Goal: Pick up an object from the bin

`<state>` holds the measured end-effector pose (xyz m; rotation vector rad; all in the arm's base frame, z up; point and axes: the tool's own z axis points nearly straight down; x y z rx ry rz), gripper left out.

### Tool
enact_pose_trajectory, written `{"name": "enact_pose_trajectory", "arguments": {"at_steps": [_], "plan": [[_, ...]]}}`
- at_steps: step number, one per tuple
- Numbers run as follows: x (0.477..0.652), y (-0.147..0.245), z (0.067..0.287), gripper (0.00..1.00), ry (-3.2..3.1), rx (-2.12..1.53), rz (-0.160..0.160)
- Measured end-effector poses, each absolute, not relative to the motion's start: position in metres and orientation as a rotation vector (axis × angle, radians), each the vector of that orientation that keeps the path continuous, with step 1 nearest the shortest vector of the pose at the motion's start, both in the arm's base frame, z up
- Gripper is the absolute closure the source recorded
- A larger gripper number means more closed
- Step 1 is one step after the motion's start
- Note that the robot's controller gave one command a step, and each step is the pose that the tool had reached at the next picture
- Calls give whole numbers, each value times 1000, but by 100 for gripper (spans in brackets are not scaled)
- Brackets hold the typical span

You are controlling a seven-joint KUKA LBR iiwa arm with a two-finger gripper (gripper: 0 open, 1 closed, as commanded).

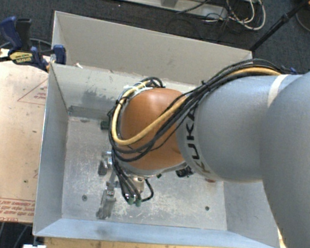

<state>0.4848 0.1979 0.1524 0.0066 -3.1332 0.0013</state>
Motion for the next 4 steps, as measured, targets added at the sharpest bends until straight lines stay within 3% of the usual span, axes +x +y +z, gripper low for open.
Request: {"name": "enact_pose_trajectory", "arguments": {"at_steps": [1,2,3,4], "plan": [[550,127,67,0,-3141,170,0],[563,112,101,0,-3121,403,-1],[592,61,100,0,-3114,460,3],[576,77,69,0,-3115,395,-4]]}}
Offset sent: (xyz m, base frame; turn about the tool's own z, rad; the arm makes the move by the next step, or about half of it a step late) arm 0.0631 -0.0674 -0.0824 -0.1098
